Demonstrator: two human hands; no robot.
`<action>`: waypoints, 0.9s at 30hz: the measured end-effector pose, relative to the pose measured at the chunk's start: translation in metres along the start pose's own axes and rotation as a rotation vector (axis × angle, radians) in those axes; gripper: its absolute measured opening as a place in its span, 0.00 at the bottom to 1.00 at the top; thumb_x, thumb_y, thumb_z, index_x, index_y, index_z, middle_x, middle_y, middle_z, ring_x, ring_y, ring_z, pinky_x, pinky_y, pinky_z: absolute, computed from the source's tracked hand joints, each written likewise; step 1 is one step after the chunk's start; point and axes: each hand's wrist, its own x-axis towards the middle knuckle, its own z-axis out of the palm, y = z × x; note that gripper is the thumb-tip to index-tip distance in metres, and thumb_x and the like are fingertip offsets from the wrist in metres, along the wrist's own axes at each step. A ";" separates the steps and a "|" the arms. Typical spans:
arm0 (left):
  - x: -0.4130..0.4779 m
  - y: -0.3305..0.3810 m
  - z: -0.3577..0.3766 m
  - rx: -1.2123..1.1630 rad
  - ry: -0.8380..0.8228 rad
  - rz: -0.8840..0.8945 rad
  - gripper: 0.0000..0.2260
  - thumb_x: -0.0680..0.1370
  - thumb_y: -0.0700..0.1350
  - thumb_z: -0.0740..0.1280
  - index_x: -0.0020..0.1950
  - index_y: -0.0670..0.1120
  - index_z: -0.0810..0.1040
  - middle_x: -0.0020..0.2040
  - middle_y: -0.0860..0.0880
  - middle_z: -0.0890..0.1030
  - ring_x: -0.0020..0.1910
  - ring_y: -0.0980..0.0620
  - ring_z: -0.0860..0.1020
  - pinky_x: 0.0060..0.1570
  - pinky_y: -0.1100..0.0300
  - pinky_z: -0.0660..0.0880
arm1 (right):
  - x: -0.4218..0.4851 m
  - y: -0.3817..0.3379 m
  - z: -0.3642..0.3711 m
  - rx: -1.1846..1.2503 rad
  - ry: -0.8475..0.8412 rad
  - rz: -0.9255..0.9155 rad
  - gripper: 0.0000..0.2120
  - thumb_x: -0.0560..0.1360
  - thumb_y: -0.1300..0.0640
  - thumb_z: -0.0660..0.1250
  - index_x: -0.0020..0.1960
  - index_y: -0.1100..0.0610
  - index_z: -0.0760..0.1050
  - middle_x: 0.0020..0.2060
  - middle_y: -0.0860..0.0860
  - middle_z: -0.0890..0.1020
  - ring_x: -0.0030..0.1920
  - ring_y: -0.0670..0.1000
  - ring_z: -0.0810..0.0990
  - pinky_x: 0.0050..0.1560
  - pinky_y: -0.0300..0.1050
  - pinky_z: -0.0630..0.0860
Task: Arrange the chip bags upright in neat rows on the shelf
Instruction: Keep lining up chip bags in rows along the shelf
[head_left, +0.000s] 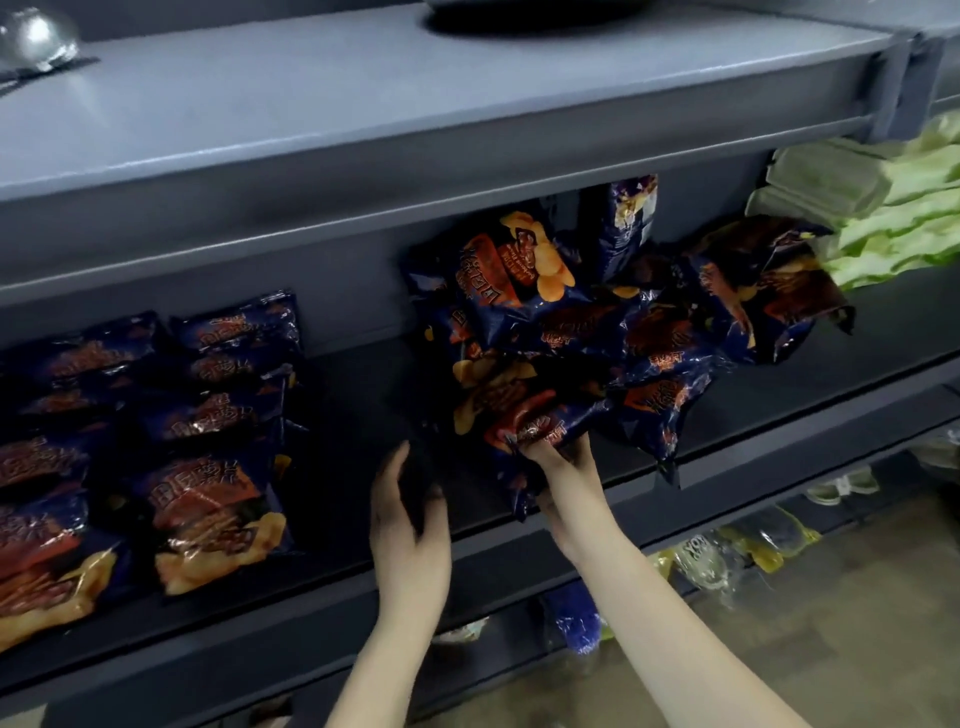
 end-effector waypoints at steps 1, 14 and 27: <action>0.003 0.002 -0.002 -0.053 0.026 -0.036 0.21 0.79 0.40 0.61 0.70 0.53 0.65 0.68 0.56 0.68 0.66 0.61 0.66 0.63 0.66 0.62 | 0.000 0.000 -0.004 0.010 -0.031 0.007 0.24 0.70 0.63 0.69 0.63 0.50 0.70 0.53 0.51 0.82 0.53 0.53 0.81 0.54 0.51 0.78; 0.014 0.006 -0.043 -0.500 -0.119 -0.482 0.25 0.60 0.51 0.76 0.57 0.50 0.77 0.53 0.50 0.83 0.55 0.51 0.80 0.52 0.55 0.74 | 0.002 -0.023 0.008 -0.470 -0.748 0.149 0.18 0.66 0.45 0.73 0.56 0.43 0.76 0.51 0.44 0.84 0.53 0.45 0.82 0.47 0.35 0.77; 0.047 -0.004 -0.039 -0.594 -0.224 -0.500 0.16 0.67 0.47 0.72 0.54 0.48 0.79 0.50 0.48 0.84 0.51 0.50 0.81 0.42 0.62 0.78 | 0.017 -0.030 0.025 -0.537 -0.581 0.024 0.08 0.73 0.52 0.70 0.51 0.43 0.80 0.49 0.43 0.84 0.52 0.44 0.82 0.49 0.36 0.77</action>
